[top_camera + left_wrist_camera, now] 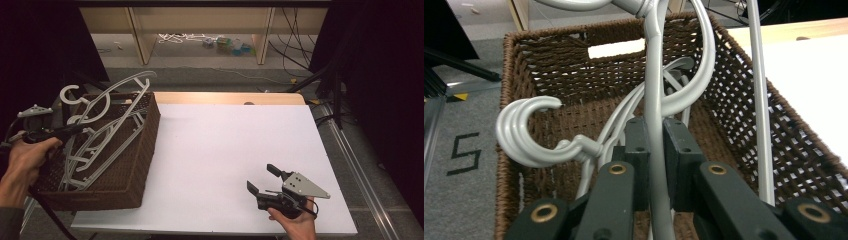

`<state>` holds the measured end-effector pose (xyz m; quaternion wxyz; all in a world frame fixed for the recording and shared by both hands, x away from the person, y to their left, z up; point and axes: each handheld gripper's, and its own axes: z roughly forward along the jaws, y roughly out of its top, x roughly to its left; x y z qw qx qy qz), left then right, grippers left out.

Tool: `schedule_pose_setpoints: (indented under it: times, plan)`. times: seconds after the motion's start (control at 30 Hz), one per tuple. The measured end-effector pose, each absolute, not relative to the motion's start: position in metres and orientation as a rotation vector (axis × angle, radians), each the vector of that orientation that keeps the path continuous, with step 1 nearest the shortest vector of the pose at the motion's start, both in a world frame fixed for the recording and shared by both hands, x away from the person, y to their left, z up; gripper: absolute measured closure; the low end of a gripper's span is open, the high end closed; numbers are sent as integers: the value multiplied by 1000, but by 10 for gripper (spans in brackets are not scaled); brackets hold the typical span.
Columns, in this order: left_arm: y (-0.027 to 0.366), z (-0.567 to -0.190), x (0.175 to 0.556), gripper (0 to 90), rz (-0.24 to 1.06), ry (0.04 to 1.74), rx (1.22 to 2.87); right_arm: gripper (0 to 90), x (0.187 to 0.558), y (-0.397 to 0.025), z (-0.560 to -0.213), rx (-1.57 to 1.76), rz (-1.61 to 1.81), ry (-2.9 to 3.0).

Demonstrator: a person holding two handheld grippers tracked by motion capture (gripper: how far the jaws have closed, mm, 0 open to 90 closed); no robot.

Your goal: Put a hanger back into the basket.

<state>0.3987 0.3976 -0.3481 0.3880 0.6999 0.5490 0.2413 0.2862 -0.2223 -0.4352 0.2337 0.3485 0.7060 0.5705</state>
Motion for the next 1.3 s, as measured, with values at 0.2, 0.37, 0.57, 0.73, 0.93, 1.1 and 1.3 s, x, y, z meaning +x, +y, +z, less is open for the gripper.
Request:
schedule_pose_setpoints:
  times: [0.2, 0.37, 0.57, 0.73, 0.93, 1.1, 1.3]
  plan:
    - [405, -354, 399, 819, 631, 1416, 1768, 159, 286, -223, -435, 963, 1563, 1947]
    - [411, -359, 396, 819, 632, 1420, 1771, 159, 286, -223, -435, 963, 1563, 1947]
    - [416, -364, 390, 819, 639, 1403, 1777, 159, 286, -223, -435, 964, 1562, 1947]
    - [421, -369, 385, 819, 626, 1401, 1792, 159, 286, -223, -434, 968, 1552, 1956]
    - [424, -374, 382, 819, 624, 1390, 1806, 159, 287, -222, -436, 965, 1567, 1940]
    - [428, -378, 380, 819, 618, 1381, 1805, 159, 287, -222, -436, 966, 1566, 1940]
    - [429, -380, 378, 820, 616, 1370, 1821, 159, 287, -222, -436, 963, 1561, 1942]
